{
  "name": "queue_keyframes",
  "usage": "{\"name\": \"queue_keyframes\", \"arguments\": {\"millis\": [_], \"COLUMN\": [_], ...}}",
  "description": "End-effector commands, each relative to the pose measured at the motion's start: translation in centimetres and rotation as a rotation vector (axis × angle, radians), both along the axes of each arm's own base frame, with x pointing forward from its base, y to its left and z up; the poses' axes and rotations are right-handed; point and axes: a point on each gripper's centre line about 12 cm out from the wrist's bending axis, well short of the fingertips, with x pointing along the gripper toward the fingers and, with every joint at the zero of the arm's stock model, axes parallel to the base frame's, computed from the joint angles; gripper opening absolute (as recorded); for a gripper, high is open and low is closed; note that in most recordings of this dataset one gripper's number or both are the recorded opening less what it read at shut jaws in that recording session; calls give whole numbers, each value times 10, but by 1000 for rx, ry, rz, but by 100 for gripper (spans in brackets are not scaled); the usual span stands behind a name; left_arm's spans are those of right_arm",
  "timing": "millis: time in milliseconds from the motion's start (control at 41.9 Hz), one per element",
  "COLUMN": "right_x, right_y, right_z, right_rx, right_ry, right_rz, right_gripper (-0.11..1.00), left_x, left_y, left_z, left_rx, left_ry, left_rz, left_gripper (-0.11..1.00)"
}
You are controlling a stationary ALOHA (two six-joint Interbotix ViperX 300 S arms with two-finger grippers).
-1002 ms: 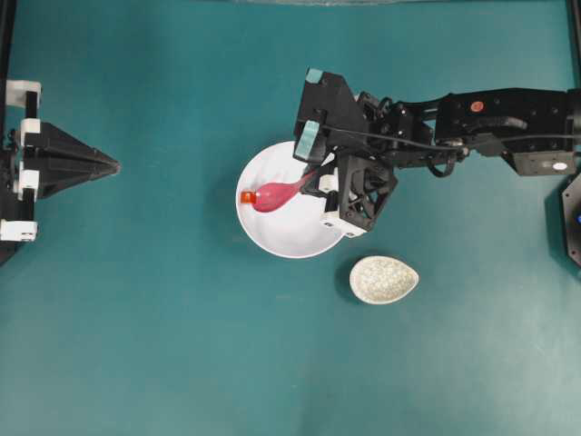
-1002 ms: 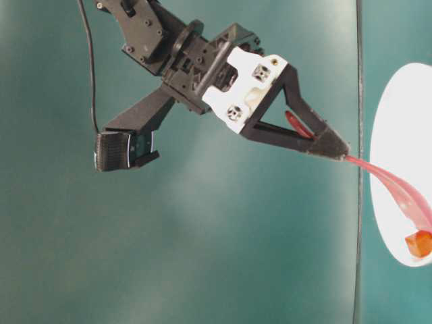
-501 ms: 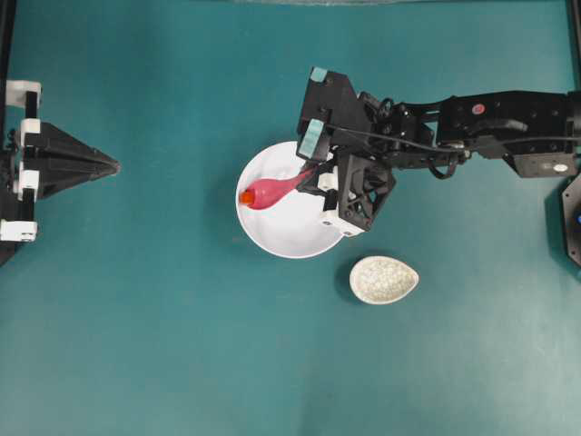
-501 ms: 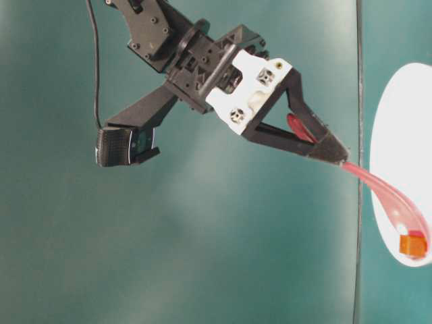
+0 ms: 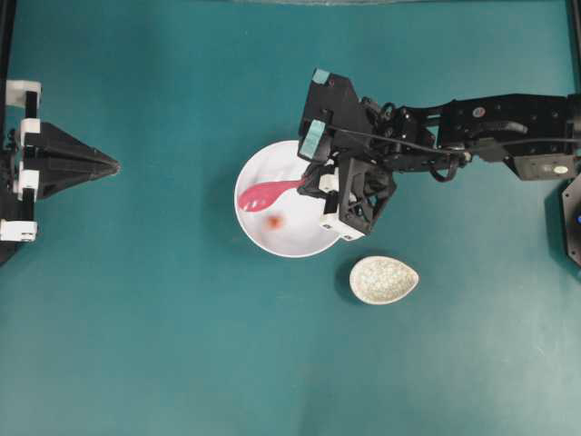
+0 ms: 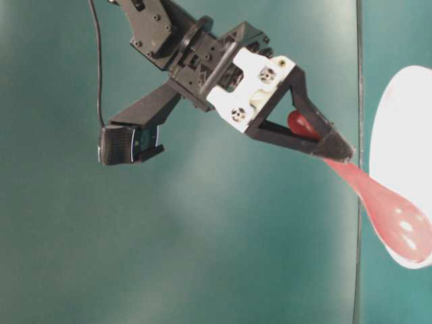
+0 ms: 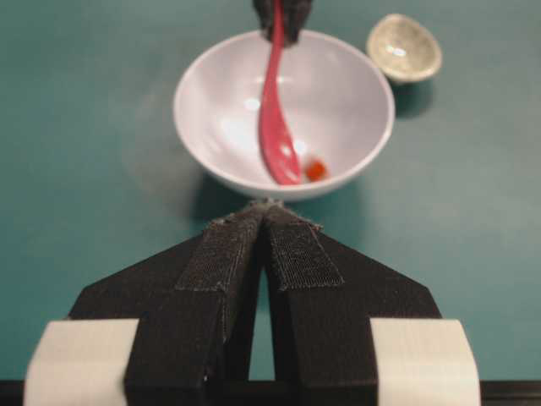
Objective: Grip the spoon and scoop the red block from the bowl with right arm.
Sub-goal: 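Carry the spoon back and lay it in the spoon rest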
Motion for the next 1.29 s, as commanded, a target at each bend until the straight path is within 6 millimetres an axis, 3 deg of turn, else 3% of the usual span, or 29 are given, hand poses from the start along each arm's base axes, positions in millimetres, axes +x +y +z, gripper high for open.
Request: {"name": "queue_keyframes", "arguments": {"millis": [0,286,597,931,1074,1265], "right_x": [-3,-22,-62,-105,-115,-124], "right_y": [2,4,10,42,56,72], "right_z": [16,24,48,53,47,25], "right_rx": [1,29,88,162,193,231], "right_ry": [-41,-57,-78,-87,-68,6], "right_rz": [-2,-31,-71,-38,-20,-9], "right_gripper": [14,14,14,14,14,14], "left_x": [2,2,2,2,2,2], "left_y": [1,1,1,1,1,1], "left_z": [4,5,5,5,5,5], "left_rx": [0,0,0,0,0,0], "left_ry": [-15,-17,-17,-17,-17,-17], "left_rz": [4,4,4,4,4,4], "left_gripper": [1,1,1,1,1,1]}}
